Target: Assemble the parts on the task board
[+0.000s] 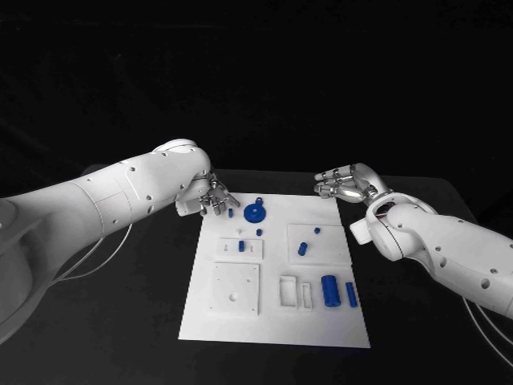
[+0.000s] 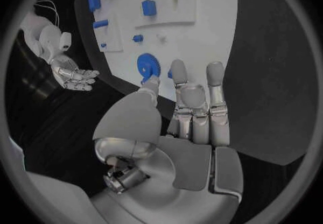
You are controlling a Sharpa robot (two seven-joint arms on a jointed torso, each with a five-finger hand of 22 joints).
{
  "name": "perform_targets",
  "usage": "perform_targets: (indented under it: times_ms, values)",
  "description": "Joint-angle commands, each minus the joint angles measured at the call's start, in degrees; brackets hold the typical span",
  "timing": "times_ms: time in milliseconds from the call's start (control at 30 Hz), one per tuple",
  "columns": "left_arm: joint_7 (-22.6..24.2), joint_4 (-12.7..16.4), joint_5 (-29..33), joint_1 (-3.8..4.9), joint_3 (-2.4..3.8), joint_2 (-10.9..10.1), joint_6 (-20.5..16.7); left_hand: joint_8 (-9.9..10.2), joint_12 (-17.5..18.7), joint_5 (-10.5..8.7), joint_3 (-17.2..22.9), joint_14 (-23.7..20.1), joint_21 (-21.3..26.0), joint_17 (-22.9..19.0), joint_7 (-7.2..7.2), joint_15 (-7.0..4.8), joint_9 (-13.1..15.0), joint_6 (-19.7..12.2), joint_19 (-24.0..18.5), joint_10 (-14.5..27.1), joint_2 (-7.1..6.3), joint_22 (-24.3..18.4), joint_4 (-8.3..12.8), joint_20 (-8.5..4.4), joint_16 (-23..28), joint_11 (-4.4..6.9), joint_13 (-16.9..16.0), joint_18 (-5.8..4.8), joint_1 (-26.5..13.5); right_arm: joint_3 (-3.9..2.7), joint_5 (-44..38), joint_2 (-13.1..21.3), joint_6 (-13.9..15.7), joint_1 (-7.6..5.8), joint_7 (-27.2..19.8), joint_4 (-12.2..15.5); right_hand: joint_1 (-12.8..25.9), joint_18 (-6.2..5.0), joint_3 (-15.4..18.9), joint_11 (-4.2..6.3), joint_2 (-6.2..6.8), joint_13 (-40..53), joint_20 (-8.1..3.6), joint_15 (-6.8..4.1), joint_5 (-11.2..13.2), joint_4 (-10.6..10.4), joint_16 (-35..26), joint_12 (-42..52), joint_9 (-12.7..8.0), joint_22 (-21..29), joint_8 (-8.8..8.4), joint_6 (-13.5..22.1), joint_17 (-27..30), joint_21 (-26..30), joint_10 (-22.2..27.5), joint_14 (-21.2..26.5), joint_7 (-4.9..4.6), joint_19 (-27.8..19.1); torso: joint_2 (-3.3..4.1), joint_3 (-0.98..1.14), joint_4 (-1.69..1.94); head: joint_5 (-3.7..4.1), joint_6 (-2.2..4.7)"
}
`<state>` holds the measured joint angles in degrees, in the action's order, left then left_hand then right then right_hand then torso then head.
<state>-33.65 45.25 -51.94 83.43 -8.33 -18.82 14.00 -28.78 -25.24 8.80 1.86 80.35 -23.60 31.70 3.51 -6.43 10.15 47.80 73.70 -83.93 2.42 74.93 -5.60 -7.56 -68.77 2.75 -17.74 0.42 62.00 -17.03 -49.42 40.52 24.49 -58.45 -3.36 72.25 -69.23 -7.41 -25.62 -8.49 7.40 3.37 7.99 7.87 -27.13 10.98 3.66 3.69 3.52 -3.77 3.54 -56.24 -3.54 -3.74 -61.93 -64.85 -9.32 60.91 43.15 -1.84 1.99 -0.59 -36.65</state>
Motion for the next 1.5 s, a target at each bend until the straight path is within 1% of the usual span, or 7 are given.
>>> perform_targets:
  times_ms: [33,333,533,667,733,1167,1500]
  values:
    - [1.0,-0.8,-0.3,-0.20,0.02,0.4,1.5,0.6,0.1,0.14,-0.2,0.0,0.2,0.1,0.10,0.14,-0.7,1.0,-0.1,-1.9,0.87,1.1,0.5,0.16,-0.4,-0.26,-0.1,1.00,0.0,-0.04,0.1,0.0,-0.1,0.02,-0.4,0.2,0.5,-0.25,0.3,0.13,-0.21,-0.1,0.01,-0.13,-0.4,-0.1,-0.2,-0.1,-0.1,0.1,-0.07,0.2,0.1,-0.1,0.4,0.3,-0.08,-0.4,0.10,-0.01,-0.10,-0.03,-0.01]
    - [1.4,-1.7,1.1,-0.45,0.01,0.9,2.8,0.7,0.1,0.15,-0.1,0.0,0.2,0.4,-0.07,0.12,-0.7,1.8,-0.2,-2.0,1.51,1.1,0.5,0.17,-0.5,-0.19,-0.2,0.97,0.0,-0.05,0.0,0.0,-0.1,0.02,-0.4,0.2,0.5,-0.24,0.3,0.12,-0.20,-0.1,0.02,-0.12,-0.4,-0.1,-0.2,-0.1,-0.1,0.1,-0.09,0.2,0.1,-0.1,0.4,0.4,-0.08,-0.4,0.03,0.00,-0.04,0.01,-0.03]
    - [1.5,-1.9,1.7,-0.51,0.01,1.1,3.4,2.4,0.1,0.32,0.3,0.0,0.2,0.6,-0.34,0.04,-0.9,3.9,-0.3,-2.0,2.70,1.1,1.5,0.11,-0.7,-0.08,-0.2,0.90,0.8,-0.05,0.0,-0.1,-0.1,0.02,-0.4,0.1,0.5,-0.24,0.3,0.12,-0.20,-0.1,0.02,-0.12,-0.4,-0.1,-0.2,-0.1,-0.1,0.1,-0.09,0.2,0.1,-0.1,0.4,0.4,-0.08,-0.4,0.05,0.01,-0.09,-0.03,0.00]
    - [1.5,-2.1,1.8,-0.53,0.01,1.1,3.4,3.7,0.2,0.71,1.2,-0.1,0.1,0.6,-0.45,0.02,-1.0,4.7,-0.3,-1.9,3.94,1.1,2.9,0.08,-0.7,-0.05,-0.2,0.84,2.2,-0.05,0.0,-0.1,-0.2,0.02,-0.4,0.1,0.5,-0.24,0.3,0.12,-0.18,-0.1,0.03,-0.12,-0.4,-0.2,-0.2,-0.1,-0.1,0.1,-0.08,0.2,0.1,-0.1,0.4,0.4,-0.08,-0.4,0.09,0.00,0.01,0.18,0.01]
    - [1.5,-2.2,1.8,-0.53,0.01,1.1,3.4,6.9,0.2,0.79,1.4,-0.1,0.1,0.5,-0.32,0.08,-2.0,6.3,-0.4,-1.9,4.30,1.1,3.4,0.13,-0.6,-0.11,-0.2,0.90,2.3,-0.05,0.0,-0.1,-0.2,0.02,-0.4,0.1,0.5,-0.24,0.3,0.12,-0.18,-0.1,0.04,-0.12,-0.4,-0.2,-0.2,-0.1,-0.1,0.1,-0.08,0.2,0.1,-0.1,0.4,0.4,-0.08,-0.4,0.10,-0.03,0.01,0.21,-0.02]
    - [1.8,-2.1,1.8,-0.55,0.01,1.2,3.3,7.5,0.3,0.74,2.6,-0.1,0.1,0.8,-0.73,-0.02,-1.2,7.6,-0.5,-2.0,6.04,1.1,5.3,0.04,-0.8,0.06,-0.2,0.80,5.2,-0.05,0.0,-0.1,-0.2,0.02,-0.4,0.0,0.5,-0.24,0.3,0.13,-0.21,-0.1,0.03,-0.12,-0.4,-0.2,-0.2,-0.1,-0.1,0.1,-0.08,0.2,0.1,-0.1,0.4,0.4,-0.06,-0.4,0.10,0.00,-0.07,0.18,-0.15]
    - [2.3,-2.0,1.9,-0.56,0.01,1.1,2.3,6.4,0.1,1.51,4.1,0.0,-0.1,1.0,-1.07,0.07,0.5,7.7,-0.5,-2.3,7.55,1.1,7.9,0.22,-0.9,0.00,-0.1,0.99,8.3,-0.05,0.0,-0.1,-0.2,0.02,-0.4,0.0,0.5,-0.24,0.3,0.13,-0.21,-0.1,0.03,-0.12,-0.4,-0.2,-0.2,-0.1,-0.1,0.1,-0.08,0.2,0.1,-0.1,0.4,0.4,-0.06,-0.4,0.10,-0.04,-0.01,0.18,-0.17]
